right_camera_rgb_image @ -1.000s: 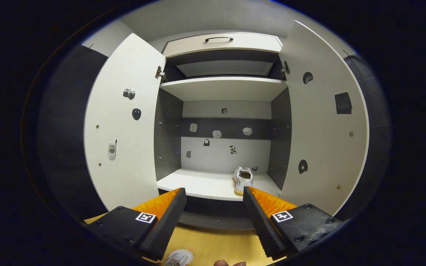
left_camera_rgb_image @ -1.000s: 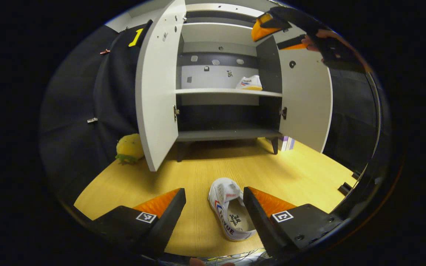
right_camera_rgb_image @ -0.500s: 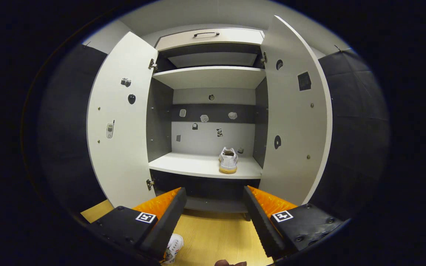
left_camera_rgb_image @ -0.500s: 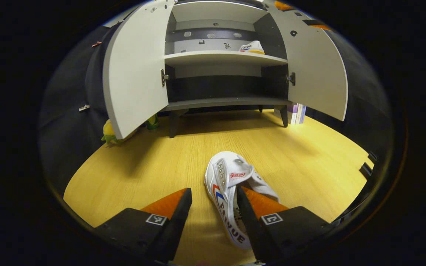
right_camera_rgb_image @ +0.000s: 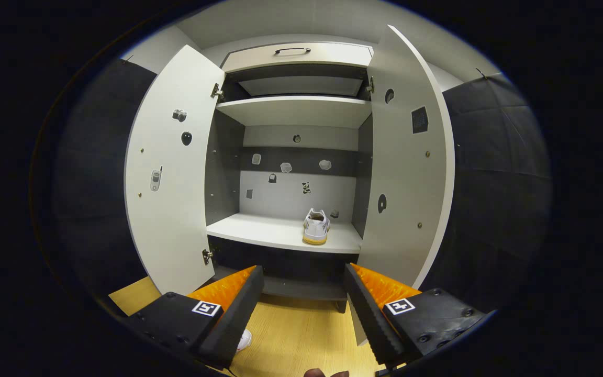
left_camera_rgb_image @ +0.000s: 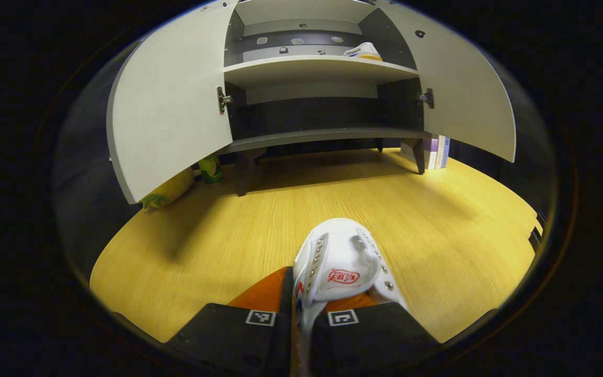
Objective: Grab one shoe with the right hand and put it into the shoe cabinet, grab the other shoe with the left hand and put it into the shoe cabinet; then close the right door with the right hand and the left door with the left hand.
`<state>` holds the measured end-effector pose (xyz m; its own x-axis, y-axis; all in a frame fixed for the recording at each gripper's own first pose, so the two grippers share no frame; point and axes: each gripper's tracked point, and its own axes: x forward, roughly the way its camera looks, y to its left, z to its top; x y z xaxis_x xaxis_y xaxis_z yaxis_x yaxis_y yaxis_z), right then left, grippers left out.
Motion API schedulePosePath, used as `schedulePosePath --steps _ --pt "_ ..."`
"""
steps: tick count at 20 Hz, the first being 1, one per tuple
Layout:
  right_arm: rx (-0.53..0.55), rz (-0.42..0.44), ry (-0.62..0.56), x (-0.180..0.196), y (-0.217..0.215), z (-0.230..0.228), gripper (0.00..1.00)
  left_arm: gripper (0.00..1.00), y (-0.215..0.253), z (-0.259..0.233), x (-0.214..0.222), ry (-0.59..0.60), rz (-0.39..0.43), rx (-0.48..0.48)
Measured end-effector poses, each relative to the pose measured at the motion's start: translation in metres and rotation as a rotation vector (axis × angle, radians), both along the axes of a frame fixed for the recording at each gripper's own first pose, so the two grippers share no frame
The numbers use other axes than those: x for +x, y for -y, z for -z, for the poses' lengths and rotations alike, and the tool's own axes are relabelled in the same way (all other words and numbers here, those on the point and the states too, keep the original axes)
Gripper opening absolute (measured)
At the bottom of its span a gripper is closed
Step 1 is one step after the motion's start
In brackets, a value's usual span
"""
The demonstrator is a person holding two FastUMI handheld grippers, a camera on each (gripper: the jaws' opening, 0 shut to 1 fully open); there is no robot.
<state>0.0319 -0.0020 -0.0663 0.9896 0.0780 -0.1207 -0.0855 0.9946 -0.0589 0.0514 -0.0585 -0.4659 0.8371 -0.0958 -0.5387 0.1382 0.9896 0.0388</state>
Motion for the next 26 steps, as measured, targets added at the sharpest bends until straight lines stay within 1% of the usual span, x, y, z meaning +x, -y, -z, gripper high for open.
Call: schedulePosePath --steps 2,3,6,8,10,13,16,18,20,21,26 --pt "-0.002 0.001 -0.003 -0.002 0.0 0.001 0.98 0.11 -0.003 0.005 0.001 -0.049 -0.019 -0.044" --pt "-0.006 0.002 -0.002 -0.003 0.001 0.002 0.98 0.09 -0.002 0.004 0.002 -0.062 -0.018 -0.066" --pt "-0.007 -0.002 0.002 -0.004 -0.002 0.001 0.98 0.06 -0.001 -0.001 0.003 -0.105 0.009 -0.064" --pt "-0.003 -0.003 0.006 -0.005 -0.004 -0.002 0.98 0.06 0.005 -0.013 0.002 -0.112 0.022 -0.079" --pt "0.006 -0.005 0.013 -0.006 -0.006 -0.005 0.98 0.06 0.008 -0.038 0.003 -0.086 0.032 -0.074" --pt "0.027 -0.001 0.022 -0.007 -0.006 -0.011 0.98 0.06 0.01 -0.082 0.006 -0.06 0.025 -0.117" --pt "0.046 0.008 0.025 -0.008 -0.003 -0.015 0.98 0.06 -0.001 -0.131 0.015 -0.037 -0.021 -0.108" --pt "0.064 0.014 0.009 -0.011 0.001 -0.016 0.98 0.06 -0.009 -0.162 0.025 -0.039 -0.074 -0.135" --pt "0.106 0.014 -0.009 -0.015 0.003 -0.019 0.98 0.06 -0.015 -0.197 0.039 -0.032 -0.127 -0.188" --pt "0.114 0.019 -0.004 -0.017 0.006 -0.021 0.98 0.06 -0.017 -0.21 0.049 -0.022 -0.138 -0.199" --pt "0.11 0.043 0.007 -0.023 0.029 -0.023 0.98 0.06 -0.013 -0.28 0.11 0.062 -0.139 -0.19"
